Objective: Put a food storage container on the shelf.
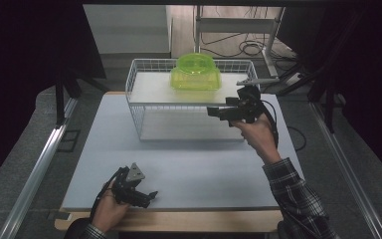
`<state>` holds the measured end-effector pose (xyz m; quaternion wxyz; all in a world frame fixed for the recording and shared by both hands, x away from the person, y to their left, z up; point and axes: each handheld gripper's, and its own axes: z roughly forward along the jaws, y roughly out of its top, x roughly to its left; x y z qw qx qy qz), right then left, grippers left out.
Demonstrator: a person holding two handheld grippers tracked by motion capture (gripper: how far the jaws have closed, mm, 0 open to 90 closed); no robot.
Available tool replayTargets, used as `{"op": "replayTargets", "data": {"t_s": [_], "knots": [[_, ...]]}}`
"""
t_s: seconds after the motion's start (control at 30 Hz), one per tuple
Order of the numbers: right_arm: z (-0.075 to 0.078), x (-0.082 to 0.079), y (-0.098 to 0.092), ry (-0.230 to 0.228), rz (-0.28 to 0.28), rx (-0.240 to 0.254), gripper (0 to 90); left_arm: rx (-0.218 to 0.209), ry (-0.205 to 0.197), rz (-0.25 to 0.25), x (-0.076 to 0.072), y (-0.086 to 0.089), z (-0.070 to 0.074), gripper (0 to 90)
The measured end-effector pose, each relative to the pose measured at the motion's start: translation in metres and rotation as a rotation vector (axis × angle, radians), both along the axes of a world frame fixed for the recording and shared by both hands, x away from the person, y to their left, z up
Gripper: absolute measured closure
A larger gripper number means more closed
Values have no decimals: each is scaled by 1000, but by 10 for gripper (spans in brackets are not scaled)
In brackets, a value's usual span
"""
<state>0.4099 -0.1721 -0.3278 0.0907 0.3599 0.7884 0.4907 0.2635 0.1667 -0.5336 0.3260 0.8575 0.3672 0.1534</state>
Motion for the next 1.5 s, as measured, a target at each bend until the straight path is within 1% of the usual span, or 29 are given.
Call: {"op": "replayTargets", "data": {"t_s": [0.1,0.17,0.33,0.53,0.63,0.77,0.93,1.03,1.17,1.33,1.5], "knots": [[-9,-7,-2,-12,8,-29,67,-1,1,0,0,0,0,14],[-16,-12,-4,-11,12,-47,52,0,1,0,0,0,0,13],[-37,-23,-12,-15,18,-88,33,0,3,-1,0,0,0,13],[-58,-34,-21,-7,7,-104,33,3,2,-2,0,-1,-1,13],[-69,-40,-26,-18,0,-112,32,4,4,-4,0,-1,-1,13],[-82,-48,-30,-19,-8,-125,25,4,5,-5,0,-1,-1,13],[-101,-57,-35,-25,-16,-165,19,5,5,-6,0,-1,-1,12],[-109,-60,-39,-34,-26,-182,18,2,6,-4,0,-1,-1,12],[-122,-64,-45,-34,-44,-181,18,4,6,-4,0,-1,-1,10],[-138,-71,-52,-58,-61,-199,19,3,9,-2,0,-1,-1,9],[-155,-76,-58,-43,-70,-226,18,-2,11,3,0,-1,-1,5]]}}
